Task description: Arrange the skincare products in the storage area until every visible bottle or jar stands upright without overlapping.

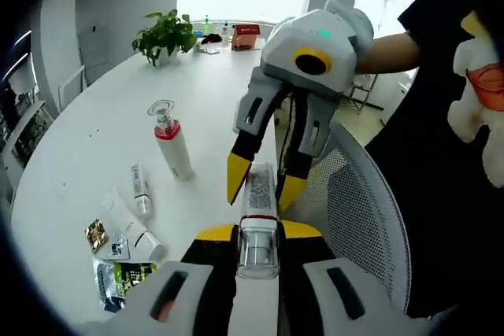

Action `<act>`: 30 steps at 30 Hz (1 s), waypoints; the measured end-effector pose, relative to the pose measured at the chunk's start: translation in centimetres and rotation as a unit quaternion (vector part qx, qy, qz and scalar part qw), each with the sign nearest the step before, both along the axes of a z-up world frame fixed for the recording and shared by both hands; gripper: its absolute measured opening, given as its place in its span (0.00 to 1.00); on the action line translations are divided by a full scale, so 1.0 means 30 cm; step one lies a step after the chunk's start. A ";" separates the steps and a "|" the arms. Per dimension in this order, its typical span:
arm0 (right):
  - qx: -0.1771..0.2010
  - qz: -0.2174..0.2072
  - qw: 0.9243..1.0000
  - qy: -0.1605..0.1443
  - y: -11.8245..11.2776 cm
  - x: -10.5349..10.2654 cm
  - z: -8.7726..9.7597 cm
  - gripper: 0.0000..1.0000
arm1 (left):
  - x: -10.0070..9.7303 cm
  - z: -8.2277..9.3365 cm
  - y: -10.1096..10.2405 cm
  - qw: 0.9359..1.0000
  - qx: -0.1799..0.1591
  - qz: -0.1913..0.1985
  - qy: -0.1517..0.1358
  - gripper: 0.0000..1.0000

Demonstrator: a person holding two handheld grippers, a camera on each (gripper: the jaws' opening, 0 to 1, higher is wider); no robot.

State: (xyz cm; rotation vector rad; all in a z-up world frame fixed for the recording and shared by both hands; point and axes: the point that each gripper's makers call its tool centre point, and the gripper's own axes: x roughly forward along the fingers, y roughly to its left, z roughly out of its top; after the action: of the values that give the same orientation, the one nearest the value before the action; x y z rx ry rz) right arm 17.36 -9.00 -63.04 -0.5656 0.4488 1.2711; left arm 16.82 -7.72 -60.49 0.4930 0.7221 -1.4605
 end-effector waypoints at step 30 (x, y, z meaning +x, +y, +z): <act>0.233 -0.228 0.943 0.066 -0.073 0.087 0.156 0.20 | 0.120 0.193 -0.115 0.927 -0.280 0.228 0.102 0.30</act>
State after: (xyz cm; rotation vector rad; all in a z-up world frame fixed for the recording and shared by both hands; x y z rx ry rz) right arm 19.98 -11.19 -58.35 0.0317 0.3455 0.9211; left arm 20.42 -11.19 -54.71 -0.2611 0.5006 -1.2063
